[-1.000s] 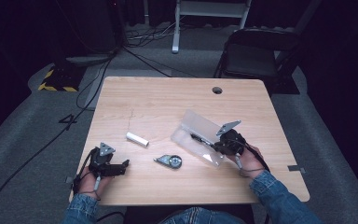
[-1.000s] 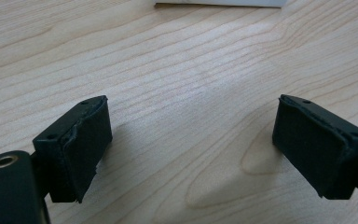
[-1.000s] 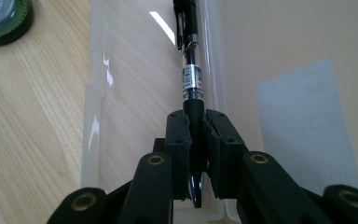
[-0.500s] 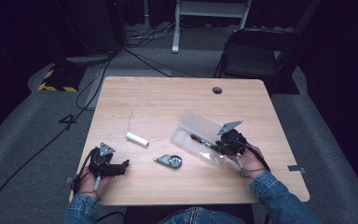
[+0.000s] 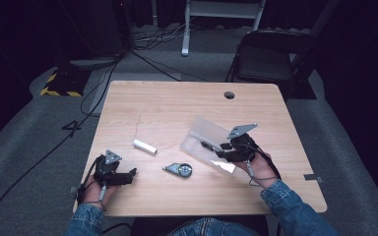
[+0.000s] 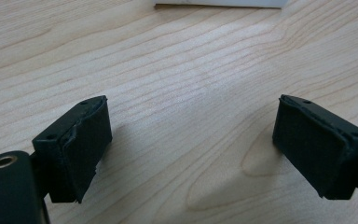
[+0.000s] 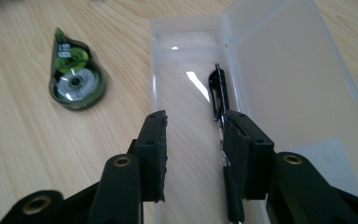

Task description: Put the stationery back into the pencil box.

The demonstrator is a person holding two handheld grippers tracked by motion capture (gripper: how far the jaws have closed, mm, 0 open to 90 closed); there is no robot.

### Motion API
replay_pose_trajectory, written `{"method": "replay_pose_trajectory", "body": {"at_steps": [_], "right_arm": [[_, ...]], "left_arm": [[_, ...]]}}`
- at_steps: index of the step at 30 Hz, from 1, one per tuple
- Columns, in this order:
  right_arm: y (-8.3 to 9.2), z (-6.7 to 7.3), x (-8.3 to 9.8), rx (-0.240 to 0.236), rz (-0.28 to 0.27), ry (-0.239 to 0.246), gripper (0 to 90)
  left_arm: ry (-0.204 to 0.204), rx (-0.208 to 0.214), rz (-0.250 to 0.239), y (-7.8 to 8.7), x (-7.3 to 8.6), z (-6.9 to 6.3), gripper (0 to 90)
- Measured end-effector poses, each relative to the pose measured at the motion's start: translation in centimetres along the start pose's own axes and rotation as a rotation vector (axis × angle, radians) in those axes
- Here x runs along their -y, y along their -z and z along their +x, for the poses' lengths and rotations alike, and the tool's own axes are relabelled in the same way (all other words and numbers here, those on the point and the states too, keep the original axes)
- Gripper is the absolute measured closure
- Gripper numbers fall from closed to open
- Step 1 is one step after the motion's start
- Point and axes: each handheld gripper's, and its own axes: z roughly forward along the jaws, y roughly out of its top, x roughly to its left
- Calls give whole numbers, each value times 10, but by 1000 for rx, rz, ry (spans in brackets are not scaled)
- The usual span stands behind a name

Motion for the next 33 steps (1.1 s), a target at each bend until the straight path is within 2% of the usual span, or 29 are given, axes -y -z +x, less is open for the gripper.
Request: {"method": "replay_pose_trajectory", "body": {"at_steps": [13, 22, 33], "right_arm": [[-6, 23, -29, -69, -54, 34, 553], [-21, 38, -43, -110, -54, 66, 512], [-44, 56, -55, -161, -25, 100, 482]], "left_arm": [[-6, 0, 2, -1, -1, 1, 119], [-6, 3, 1, -1, -1, 1, 123], [-8, 0, -1, 1, 1, 0, 126]]}}
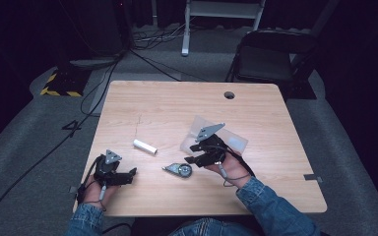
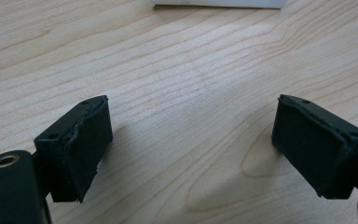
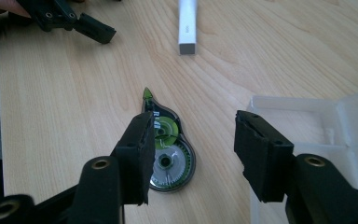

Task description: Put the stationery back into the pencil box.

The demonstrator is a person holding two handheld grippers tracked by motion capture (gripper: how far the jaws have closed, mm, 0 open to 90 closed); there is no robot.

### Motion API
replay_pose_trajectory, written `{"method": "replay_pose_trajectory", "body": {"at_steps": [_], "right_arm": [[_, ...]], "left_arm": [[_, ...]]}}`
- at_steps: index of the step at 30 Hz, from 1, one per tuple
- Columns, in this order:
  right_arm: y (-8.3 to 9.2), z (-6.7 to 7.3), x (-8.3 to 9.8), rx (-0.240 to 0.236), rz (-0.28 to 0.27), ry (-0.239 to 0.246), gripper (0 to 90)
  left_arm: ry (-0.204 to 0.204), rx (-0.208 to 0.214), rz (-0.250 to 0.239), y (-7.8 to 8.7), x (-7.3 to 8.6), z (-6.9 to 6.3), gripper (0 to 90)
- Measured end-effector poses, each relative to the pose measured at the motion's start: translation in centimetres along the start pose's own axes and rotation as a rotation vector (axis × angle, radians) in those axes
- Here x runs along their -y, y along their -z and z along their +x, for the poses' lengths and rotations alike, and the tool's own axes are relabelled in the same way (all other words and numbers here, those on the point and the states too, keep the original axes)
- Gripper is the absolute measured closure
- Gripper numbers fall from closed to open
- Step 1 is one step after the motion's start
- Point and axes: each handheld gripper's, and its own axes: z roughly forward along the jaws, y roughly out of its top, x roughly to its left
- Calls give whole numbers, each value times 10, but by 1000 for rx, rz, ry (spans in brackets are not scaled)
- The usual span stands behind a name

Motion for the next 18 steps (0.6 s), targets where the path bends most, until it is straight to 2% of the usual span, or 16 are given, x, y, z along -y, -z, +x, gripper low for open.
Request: {"method": "replay_pose_trajectory", "body": {"at_steps": [10, 13, 18], "right_arm": [[-24, 5, -4, -37, 38, 15, 457], [-36, 8, -6, -63, 62, 20, 441], [-54, 12, -8, -78, 109, 35, 434]], "left_arm": [[2, 1, 1, 2, 2, -1, 125], [2, 1, 1, 2, 2, -1, 125], [2, 1, 1, 2, 2, -1, 125]]}}
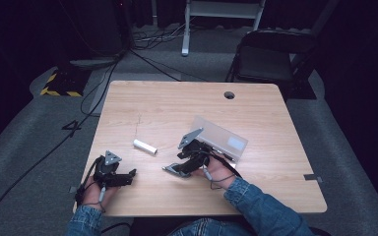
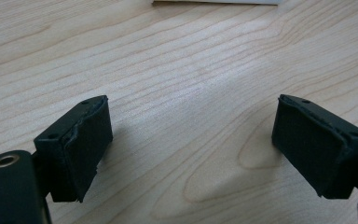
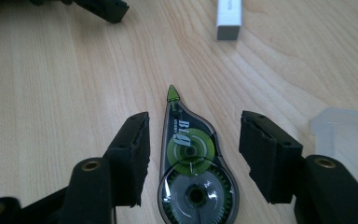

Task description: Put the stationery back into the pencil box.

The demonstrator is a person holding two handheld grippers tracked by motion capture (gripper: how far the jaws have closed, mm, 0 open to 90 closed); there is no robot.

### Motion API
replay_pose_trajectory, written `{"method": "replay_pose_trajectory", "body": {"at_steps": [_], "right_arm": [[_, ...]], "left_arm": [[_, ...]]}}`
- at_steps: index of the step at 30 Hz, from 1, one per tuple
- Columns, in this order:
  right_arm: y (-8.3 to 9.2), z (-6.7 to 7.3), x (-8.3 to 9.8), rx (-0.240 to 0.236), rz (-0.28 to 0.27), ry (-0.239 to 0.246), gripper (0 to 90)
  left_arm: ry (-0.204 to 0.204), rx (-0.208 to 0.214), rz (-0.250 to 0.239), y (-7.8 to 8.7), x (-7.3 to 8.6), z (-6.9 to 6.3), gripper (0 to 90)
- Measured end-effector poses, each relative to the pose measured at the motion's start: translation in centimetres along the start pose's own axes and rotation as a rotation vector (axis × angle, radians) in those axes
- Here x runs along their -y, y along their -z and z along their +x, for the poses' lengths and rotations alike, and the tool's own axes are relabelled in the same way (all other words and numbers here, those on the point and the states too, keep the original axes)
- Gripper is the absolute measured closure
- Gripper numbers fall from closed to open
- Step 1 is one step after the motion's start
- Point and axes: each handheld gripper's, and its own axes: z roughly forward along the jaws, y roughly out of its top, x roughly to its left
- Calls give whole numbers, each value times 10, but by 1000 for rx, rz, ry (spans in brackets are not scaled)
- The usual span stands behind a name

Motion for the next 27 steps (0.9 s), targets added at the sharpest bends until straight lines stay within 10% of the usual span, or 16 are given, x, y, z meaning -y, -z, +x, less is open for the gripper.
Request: {"method": "replay_pose_trajectory", "body": {"at_steps": [27], "right_arm": [[-30, 5, -1, 51, 107, 83, 505]], "left_arm": [[-1, 2, 2, 0, 0, 0, 123]]}}
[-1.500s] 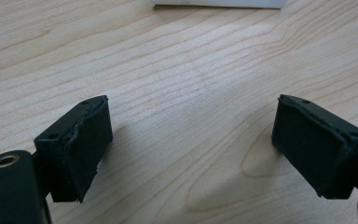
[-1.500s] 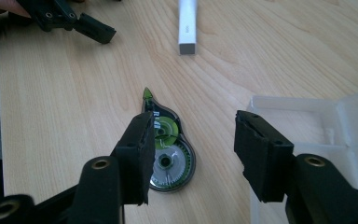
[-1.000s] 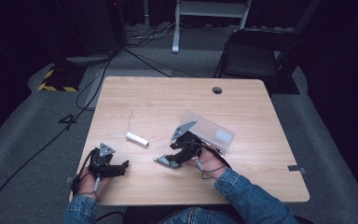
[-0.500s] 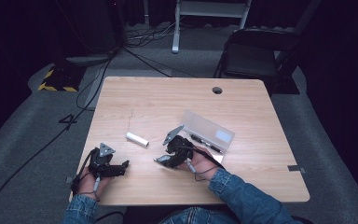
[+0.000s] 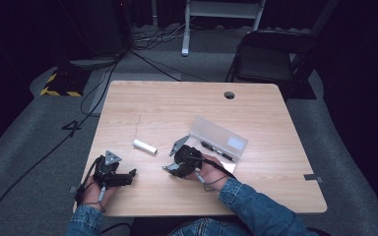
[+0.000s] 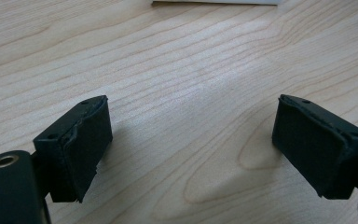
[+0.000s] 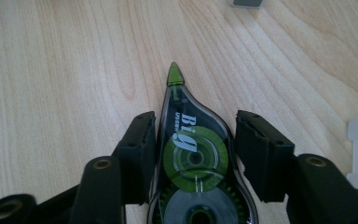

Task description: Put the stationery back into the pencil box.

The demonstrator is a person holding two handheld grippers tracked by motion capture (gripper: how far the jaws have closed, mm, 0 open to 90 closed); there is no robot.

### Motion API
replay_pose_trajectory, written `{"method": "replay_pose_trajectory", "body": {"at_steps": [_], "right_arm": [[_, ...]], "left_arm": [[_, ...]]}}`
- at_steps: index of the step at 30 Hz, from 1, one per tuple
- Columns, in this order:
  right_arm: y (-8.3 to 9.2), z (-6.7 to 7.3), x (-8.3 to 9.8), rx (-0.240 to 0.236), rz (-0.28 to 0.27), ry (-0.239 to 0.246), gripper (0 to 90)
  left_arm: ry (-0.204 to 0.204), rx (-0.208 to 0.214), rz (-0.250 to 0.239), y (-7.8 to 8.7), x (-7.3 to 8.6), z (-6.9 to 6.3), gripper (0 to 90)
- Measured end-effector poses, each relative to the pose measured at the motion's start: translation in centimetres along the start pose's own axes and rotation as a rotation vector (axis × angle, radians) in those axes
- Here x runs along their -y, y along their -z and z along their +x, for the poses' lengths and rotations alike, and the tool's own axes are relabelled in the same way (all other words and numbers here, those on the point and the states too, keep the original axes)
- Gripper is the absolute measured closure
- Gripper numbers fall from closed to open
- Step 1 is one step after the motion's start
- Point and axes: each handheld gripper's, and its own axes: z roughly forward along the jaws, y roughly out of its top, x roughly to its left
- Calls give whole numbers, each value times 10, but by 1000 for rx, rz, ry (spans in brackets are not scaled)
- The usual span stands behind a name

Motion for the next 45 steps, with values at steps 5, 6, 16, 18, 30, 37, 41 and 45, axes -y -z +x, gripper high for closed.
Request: {"method": "replay_pose_trajectory", "body": {"at_steps": [5, 6, 16, 18, 30, 37, 41, 45], "right_arm": [[0, 2, 0, 11, 7, 13, 522], [0, 3, 0, 11, 6, 12, 524], [1, 3, 0, 15, 11, 33, 531], [2, 3, 0, 14, 12, 33, 531], [14, 2, 3, 16, -16, 27, 533], [31, 1, 5, 16, -44, 8, 533], [43, -1, 6, 25, -68, -2, 533], [54, -3, 9, 29, -81, -7, 533]], "left_arm": [[-2, 0, 0, 0, 0, 0, 123], [0, 0, 0, 0, 0, 0, 123], [1, 1, 0, 0, 0, 0, 123], [0, 0, 0, 0, 0, 0, 123], [1, 1, 0, 0, 0, 0, 123], [1, 0, 0, 0, 0, 0, 123], [-1, 1, 1, 0, 0, 0, 123], [-2, 1, 1, 0, 0, 0, 123]]}}
